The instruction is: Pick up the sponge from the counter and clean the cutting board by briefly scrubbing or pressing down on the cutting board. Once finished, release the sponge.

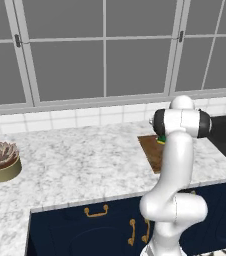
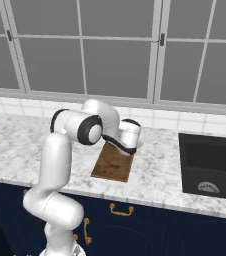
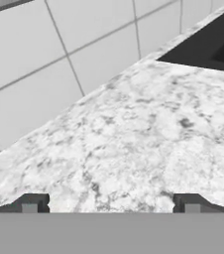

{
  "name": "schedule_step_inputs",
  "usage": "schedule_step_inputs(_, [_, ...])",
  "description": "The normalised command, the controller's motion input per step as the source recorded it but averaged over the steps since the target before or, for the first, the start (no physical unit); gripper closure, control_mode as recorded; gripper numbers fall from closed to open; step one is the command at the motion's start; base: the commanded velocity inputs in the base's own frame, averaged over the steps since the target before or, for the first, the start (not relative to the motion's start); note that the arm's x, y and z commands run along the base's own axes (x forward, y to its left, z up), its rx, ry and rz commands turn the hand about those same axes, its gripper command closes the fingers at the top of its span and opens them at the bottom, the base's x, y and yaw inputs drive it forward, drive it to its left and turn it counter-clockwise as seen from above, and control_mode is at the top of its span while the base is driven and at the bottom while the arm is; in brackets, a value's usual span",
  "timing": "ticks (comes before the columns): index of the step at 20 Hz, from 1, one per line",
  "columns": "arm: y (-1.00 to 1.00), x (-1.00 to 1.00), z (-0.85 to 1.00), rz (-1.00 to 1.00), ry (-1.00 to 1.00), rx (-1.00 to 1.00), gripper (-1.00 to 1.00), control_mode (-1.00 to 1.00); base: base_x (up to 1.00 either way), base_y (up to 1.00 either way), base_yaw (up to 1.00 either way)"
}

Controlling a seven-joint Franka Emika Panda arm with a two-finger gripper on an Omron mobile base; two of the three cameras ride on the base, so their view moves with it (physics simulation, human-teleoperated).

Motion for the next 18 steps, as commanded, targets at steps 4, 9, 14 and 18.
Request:
schedule_step_inputs(4, [-0.05,-0.88,0.49,0.0,-0.12,0.02,-1.0,-1.0,0.0,0.0,0.0])
schedule_step_inputs(9, [-0.06,-1.0,0.98,0.0,-0.17,0.01,-1.0,-1.0,0.0,0.0,0.0])
schedule_step_inputs(14, [0.0,-0.89,1.0,0.01,-0.28,0.04,-1.0,-1.0,0.0,0.0,0.0])
schedule_step_inputs(18, [0.05,-0.87,1.0,0.05,-0.25,0.16,-1.0,-1.0,0.0,0.0,0.0])
